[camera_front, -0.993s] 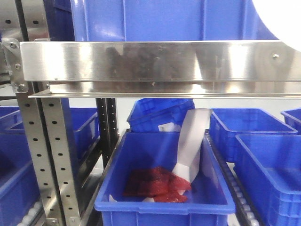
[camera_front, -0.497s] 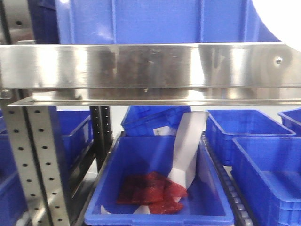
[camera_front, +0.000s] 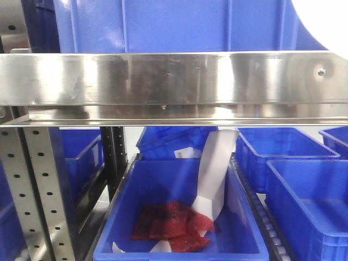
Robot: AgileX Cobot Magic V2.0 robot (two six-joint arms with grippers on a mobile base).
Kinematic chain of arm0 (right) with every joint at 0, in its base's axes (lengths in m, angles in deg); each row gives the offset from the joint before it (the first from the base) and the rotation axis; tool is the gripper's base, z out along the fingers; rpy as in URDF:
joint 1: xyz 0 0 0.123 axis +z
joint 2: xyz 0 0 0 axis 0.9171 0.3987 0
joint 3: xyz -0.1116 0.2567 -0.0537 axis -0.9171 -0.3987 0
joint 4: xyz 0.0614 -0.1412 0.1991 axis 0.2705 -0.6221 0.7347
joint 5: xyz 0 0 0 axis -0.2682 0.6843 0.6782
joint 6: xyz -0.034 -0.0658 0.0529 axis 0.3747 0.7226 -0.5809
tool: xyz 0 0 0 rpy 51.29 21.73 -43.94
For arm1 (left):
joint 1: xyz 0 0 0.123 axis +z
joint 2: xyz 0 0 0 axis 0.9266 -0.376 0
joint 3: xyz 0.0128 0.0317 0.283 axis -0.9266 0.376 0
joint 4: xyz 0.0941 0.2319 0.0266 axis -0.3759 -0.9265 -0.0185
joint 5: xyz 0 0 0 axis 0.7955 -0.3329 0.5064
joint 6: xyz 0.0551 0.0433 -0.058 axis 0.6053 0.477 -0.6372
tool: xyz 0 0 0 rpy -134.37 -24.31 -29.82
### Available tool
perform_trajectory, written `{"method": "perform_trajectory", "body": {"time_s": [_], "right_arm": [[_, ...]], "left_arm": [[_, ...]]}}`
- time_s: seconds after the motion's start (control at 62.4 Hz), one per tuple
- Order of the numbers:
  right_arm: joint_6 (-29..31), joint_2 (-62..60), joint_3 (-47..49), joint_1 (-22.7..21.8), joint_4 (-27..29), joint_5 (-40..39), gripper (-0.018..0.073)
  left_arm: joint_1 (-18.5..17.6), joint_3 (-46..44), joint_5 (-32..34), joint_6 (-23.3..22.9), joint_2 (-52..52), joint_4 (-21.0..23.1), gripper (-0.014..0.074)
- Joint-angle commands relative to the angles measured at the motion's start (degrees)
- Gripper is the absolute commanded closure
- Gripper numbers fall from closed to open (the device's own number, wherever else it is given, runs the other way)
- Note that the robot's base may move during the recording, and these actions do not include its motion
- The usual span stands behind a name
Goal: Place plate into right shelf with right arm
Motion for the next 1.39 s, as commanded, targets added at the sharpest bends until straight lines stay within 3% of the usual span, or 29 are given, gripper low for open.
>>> {"method": "perform_trajectory", "body": {"time_s": [0.0, 0.497, 0.641, 0.977, 1.378], "right_arm": [[0.29, 0.39, 1.8, -0.33, -0.24, -5.32, 0.0505], [0.17, 0.51, 1.9, -0.33, 0.39, -7.17, 0.0505], [0.04, 2.15, 5.78, -0.33, 0.53, -5.75, 0.0505], [-1.53, 16.69, 23.95, 0.58, 2.06, -4.66, 0.0505], [-1.48, 45.25, 50.79, 9.56, 2.06, -6.74, 0.0505]], "left_arm": [[-0.11, 0.59, 5.16, -0.4, 0.59, 0.47, 0.0724], [-0.11, 0.59, 5.16, -0.4, 0.59, 0.47, 0.0724], [-0.11, 0.59, 5.16, -0.4, 0.59, 0.47, 0.0724], [-0.11, 0.59, 5.16, -0.4, 0.59, 0.47, 0.0724], [-0.11, 0.59, 5.16, -0.4, 0.59, 0.47, 0.0724]]}}
